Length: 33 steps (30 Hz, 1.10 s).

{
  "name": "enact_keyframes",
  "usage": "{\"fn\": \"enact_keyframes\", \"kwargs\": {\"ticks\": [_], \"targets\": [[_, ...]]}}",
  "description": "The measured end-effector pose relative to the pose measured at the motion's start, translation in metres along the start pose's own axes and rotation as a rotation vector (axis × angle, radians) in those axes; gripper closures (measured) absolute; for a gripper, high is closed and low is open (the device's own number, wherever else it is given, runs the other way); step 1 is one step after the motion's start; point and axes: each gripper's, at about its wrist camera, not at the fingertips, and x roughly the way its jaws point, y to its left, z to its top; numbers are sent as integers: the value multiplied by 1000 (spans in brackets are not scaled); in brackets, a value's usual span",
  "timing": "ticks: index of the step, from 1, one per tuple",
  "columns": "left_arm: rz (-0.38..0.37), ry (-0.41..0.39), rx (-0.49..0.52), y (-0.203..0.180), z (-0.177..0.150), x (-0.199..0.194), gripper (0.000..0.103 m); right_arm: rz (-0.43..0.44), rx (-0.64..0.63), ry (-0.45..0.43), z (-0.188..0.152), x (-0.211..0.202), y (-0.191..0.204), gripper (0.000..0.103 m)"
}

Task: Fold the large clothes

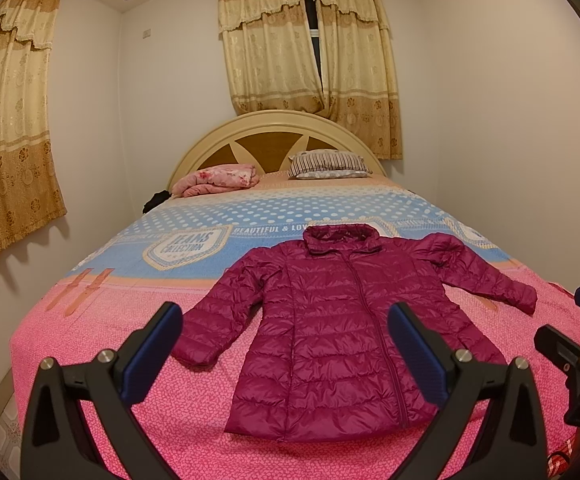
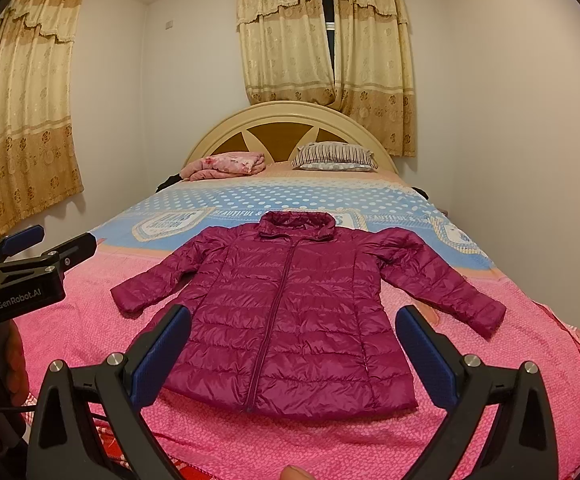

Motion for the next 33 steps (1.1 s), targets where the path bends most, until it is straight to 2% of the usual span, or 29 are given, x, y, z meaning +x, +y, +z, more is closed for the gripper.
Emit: {"fn": "enact_keyframes", "kwargs": {"ticks": [8, 11, 14, 16, 20, 21, 27, 29, 30, 31, 33], "targets": [[-2, 18, 15, -2, -7, 9, 0, 7, -1, 10, -6, 9, -2, 1], [22, 25, 34, -7, -14, 23, 0, -13, 1, 27, -10, 23, -11, 1], [-18, 91, 45, -11, -23, 47, 0, -59, 19, 70, -23, 54, -38, 1], [-51, 131, 48, -15, -31, 64, 0, -86, 61, 114, -31, 75, -63, 1], [-96, 179, 63, -26, -40, 93, 0, -167, 249, 211, -56, 117, -142, 1], [-113, 186, 67, -30, -42, 101, 0, -198, 321, 231, -64, 126, -173, 1], [-145, 259, 94, -49, -51, 149, 0, -339, 554, 273, -85, 148, -287, 2], [-146, 271, 98, -52, -54, 158, 0, -364, 626, 278, -91, 153, -319, 9], [-150, 278, 99, -55, -56, 163, 0, -373, 659, 283, -93, 156, -334, 18], [-154, 285, 102, -57, -58, 166, 0, -376, 681, 286, -94, 159, -344, 23], [-150, 294, 113, -62, -61, 173, 0, -368, 735, 285, -97, 168, -370, 23]]}}
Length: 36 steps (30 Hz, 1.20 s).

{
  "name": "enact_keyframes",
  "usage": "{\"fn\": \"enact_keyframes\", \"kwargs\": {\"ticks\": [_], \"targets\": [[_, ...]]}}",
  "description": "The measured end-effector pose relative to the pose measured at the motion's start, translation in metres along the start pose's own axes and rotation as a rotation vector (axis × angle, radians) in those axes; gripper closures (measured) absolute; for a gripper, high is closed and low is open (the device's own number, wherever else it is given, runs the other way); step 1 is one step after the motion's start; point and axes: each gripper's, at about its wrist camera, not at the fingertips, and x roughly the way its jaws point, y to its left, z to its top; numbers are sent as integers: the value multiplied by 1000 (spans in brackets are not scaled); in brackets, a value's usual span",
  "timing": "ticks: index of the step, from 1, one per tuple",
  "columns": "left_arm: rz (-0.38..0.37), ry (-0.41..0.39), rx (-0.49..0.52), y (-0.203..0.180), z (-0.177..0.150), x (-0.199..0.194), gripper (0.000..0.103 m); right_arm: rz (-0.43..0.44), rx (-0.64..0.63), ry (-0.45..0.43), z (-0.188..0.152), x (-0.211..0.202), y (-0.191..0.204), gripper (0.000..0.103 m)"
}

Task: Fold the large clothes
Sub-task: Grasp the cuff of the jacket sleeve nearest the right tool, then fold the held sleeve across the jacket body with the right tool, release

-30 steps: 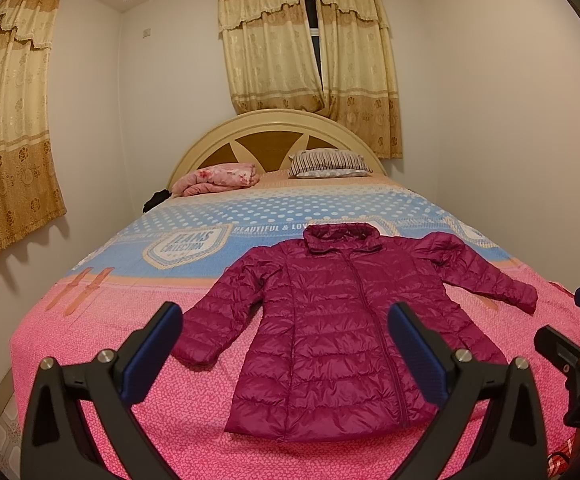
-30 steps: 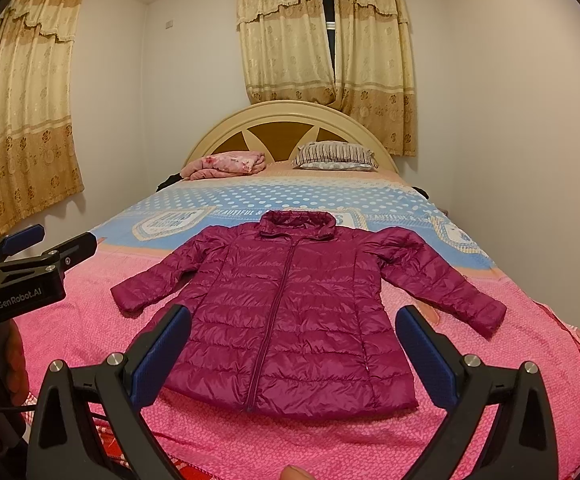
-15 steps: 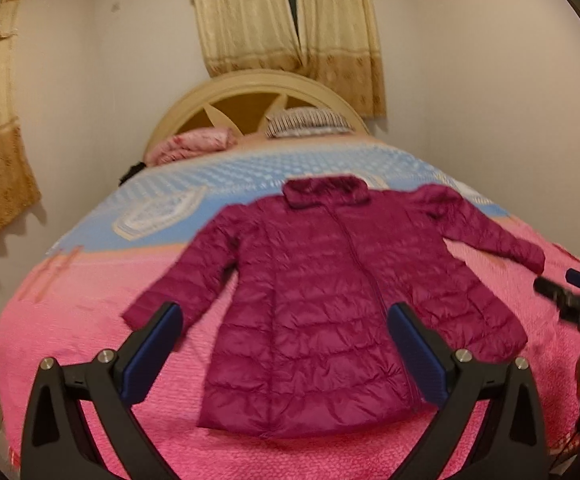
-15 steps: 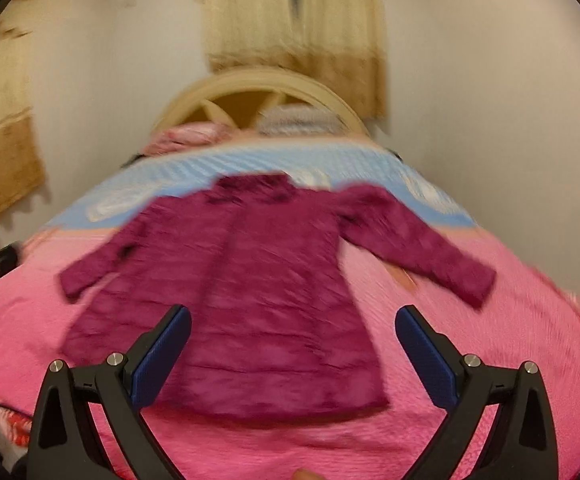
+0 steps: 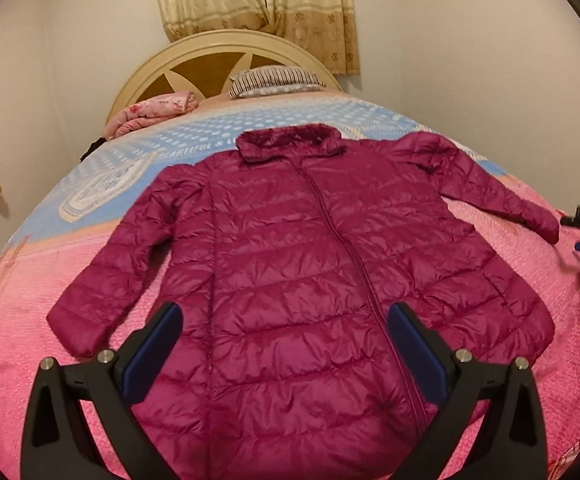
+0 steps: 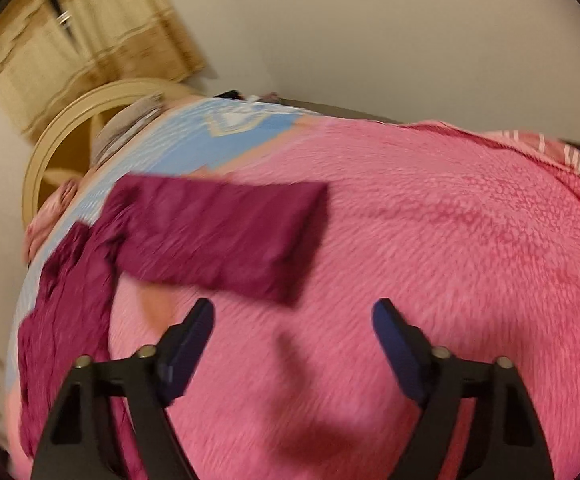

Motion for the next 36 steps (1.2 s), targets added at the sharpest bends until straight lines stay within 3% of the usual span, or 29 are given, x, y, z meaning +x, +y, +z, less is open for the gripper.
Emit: {"fn": "enact_keyframes", "kwargs": {"ticks": [5, 6, 8, 9, 13, 19, 26, 31, 36], "targets": [[16, 18, 10, -1, 4, 13, 0, 56, 36, 33, 20, 28, 5, 24], [18, 18, 11, -2, 6, 15, 0, 67, 28, 40, 23, 34, 9, 31], [20, 17, 7, -1, 9, 16, 0, 86, -27, 70, 26, 50, 25, 53], [21, 16, 6, 0, 10, 17, 0, 75, -58, 84, 25, 57, 31, 73], [22, -4, 10, 2, 11, 13, 0, 42, -79, 45, 31, 56, 31, 89], [-15, 1, -6, 7, 6, 13, 0, -33, -205, -130, 56, 6, 51, 92], [-1, -13, -42, 25, 1, 9, 0, -13, -417, -311, 76, -49, 145, 92], [18, -17, -85, 46, -1, 9, 0, 51, -580, -391, 63, -77, 225, 92], [30, -20, -118, 64, -4, 10, 0, 107, -741, -428, 28, -91, 292, 92]]}}
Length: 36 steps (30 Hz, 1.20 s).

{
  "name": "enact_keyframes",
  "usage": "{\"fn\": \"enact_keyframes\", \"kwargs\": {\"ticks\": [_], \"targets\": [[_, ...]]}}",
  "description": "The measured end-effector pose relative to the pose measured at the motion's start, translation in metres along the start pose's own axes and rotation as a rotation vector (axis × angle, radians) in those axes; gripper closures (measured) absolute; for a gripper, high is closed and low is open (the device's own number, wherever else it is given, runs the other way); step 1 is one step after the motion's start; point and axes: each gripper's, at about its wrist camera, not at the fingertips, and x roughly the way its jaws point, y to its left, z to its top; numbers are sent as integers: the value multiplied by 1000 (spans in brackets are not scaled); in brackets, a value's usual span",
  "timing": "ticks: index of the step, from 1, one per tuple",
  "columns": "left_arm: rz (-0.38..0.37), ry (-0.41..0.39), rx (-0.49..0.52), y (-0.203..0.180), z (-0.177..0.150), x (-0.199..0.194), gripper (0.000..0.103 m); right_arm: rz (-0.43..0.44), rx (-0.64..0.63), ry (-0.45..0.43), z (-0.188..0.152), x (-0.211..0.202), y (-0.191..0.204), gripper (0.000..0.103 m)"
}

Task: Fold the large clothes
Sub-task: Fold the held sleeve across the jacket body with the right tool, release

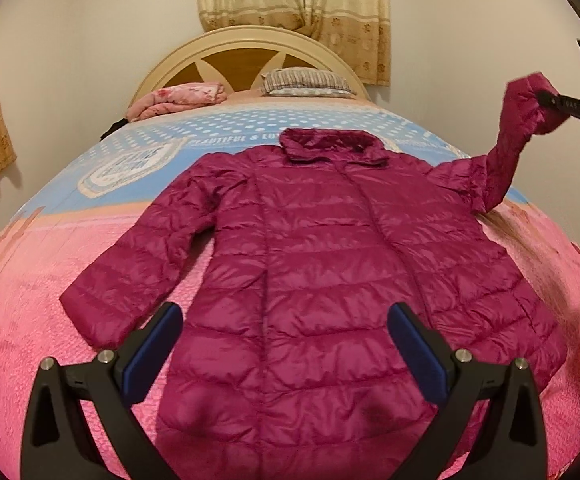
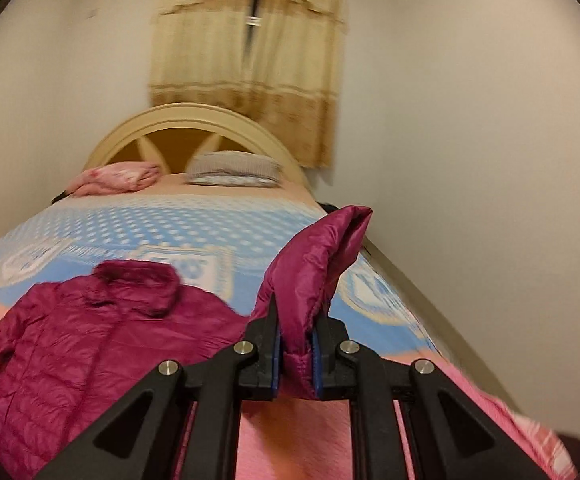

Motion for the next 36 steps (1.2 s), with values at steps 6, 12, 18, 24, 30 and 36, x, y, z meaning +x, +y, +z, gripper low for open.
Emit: {"fn": "enact_keyframes", "kwargs": {"ticks": [6, 12, 18, 24, 30, 36], "targets": [[16, -1, -28, 19, 0, 4, 0, 97, -147, -19, 1, 4, 86, 92], [38, 3, -48, 35, 2, 7, 0, 191, -244, 8, -19, 22, 156, 92], [65, 12, -58, 47, 3, 11, 0, 267, -302, 69, -46, 47, 204, 92], [81, 30, -58, 52, 3, 19, 0, 308, -299, 149, -73, 71, 231, 92], [79, 49, -41, 47, 5, 28, 0, 326, -241, 203, -89, 91, 236, 92], [93, 55, -22, 41, 10, 32, 0, 426, -166, 299, -100, 110, 237, 30]]}}
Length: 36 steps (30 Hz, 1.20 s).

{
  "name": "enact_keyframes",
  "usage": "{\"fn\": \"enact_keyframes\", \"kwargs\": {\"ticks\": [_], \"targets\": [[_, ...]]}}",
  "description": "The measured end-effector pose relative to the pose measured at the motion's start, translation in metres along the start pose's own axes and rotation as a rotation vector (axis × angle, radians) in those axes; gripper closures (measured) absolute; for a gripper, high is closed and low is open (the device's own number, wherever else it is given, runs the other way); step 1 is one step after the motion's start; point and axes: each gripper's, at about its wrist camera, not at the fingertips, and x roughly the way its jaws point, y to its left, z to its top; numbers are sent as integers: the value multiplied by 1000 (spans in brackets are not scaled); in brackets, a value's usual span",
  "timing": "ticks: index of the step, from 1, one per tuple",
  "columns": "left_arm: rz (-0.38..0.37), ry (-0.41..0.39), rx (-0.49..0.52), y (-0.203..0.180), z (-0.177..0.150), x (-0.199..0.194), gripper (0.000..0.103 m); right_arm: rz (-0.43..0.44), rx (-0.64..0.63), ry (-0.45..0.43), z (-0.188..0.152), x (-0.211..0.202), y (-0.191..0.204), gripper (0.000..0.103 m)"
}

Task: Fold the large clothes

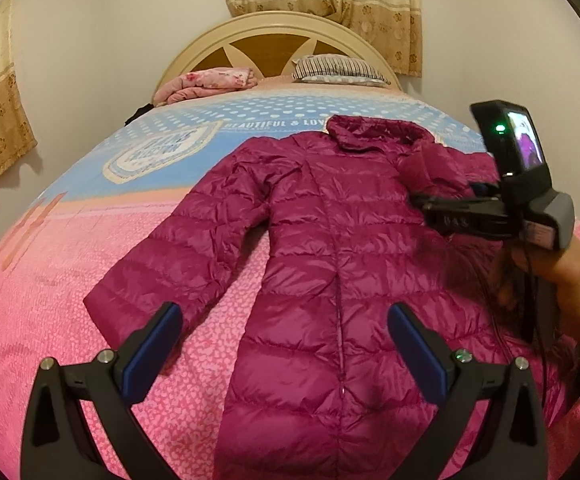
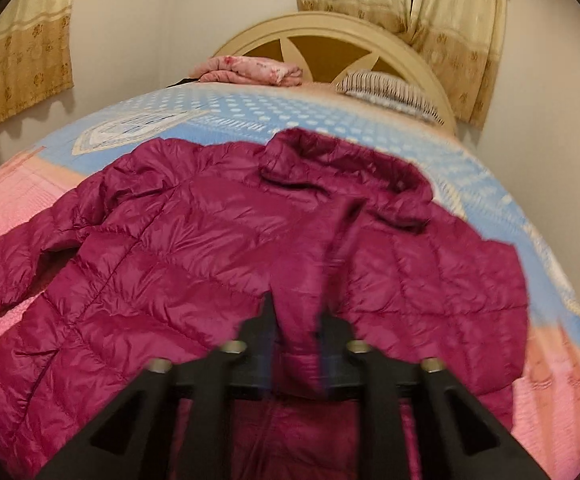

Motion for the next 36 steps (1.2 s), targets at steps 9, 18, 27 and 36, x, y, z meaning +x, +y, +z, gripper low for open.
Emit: {"fn": "enact_keyframes", "kwargs": {"ticks": [9, 18, 27, 36], "targets": [[-55, 124, -23, -1, 12, 24, 0, 233, 177, -112, -8, -55, -31, 17], [-35, 20, 59, -44, 55, 26, 0, -8, 286, 36, -11, -8, -79, 53], [27, -34, 143, -101, 118, 97, 0, 54, 196, 130, -26, 24, -55, 54], [116, 105, 200, -119, 89, 182, 0, -73, 368, -35, -19, -17, -145, 59]]}}
